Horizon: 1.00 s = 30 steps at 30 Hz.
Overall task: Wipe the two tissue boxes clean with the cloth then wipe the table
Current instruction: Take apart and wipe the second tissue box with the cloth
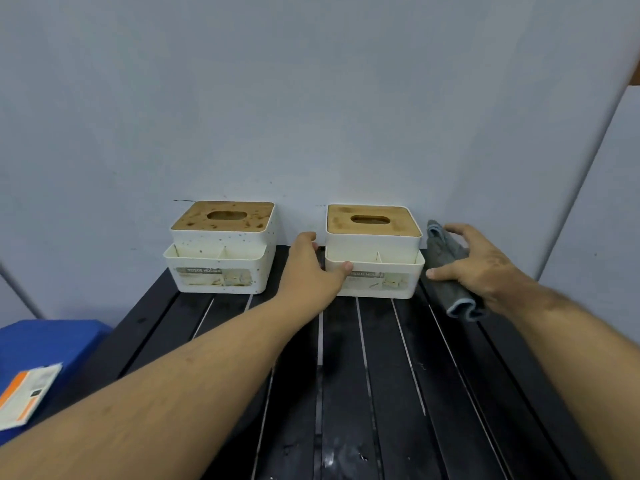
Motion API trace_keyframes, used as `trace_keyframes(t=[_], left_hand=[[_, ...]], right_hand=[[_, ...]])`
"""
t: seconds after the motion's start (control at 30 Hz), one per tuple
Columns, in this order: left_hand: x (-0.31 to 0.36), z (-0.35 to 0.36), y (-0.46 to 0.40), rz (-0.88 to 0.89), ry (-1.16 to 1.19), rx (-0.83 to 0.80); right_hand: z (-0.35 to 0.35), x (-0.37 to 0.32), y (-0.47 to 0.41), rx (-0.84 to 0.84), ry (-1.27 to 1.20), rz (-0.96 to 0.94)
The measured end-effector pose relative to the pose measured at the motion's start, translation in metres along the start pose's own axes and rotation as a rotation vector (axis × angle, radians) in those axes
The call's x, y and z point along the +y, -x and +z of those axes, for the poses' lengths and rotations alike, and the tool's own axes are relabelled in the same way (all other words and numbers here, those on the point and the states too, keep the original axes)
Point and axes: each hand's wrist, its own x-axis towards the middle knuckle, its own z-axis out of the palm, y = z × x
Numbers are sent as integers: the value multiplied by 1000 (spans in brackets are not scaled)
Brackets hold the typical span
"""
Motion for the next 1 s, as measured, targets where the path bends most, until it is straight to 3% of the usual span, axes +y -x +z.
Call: trace_keyframes(t=[0.17, 0.33, 0.43, 0.53, 0.63, 0.73, 0.87, 1.0], left_hand=[[-8, -74, 13, 105, -157, 76], [-41, -165, 5, 122, -334, 222], [-66, -199, -8, 17, -383, 241], [-91, -213, -19, -141, -292, 161], [-107, -213, -28, -242, -30, 34], [-117, -208, -34, -223, 79, 40], [-123, -206, -31, -202, 135, 81], [-111, -207, -6, -174, 120, 96]], right_hand=[[-7, -69, 36, 80, 100, -177], [67, -121, 55, -114, 71, -293], [131, -130, 46, -184, 122, -353], [189, -127, 29, -192, 196, -377], [224, -118, 15, -204, 194, -288], [241, -112, 13, -265, 43, -242], [253, -110, 22, -168, 2, -264], [241, -112, 39, -196, -80, -316]])
